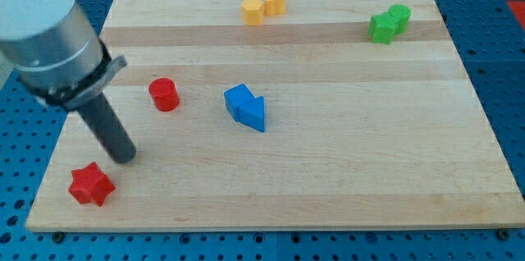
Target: Push the red circle close to the red star
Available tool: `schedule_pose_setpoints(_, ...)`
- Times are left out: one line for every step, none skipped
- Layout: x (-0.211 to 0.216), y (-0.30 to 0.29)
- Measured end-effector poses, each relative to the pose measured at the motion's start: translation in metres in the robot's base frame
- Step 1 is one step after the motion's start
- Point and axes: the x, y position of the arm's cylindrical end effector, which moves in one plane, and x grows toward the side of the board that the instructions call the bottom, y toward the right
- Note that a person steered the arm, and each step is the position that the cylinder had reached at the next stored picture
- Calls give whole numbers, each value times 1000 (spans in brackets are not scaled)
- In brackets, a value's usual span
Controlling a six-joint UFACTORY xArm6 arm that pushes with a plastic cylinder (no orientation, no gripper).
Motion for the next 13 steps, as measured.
schedule_pose_setpoints(-61,0)
schedule_pose_setpoints(-114,0)
schedule_pose_setpoints(-118,33)
schedule_pose_setpoints(-118,46)
schedule_pose_setpoints(-116,66)
schedule_pose_setpoints(-95,61)
schedule_pose_setpoints(-52,35)
schedule_pose_setpoints(-3,16)
schedule_pose_setpoints(33,1)
schedule_pose_setpoints(39,12)
schedule_pose_setpoints(36,65)
schedule_pose_setpoints(18,113)
schedule_pose_setpoints(-54,105)
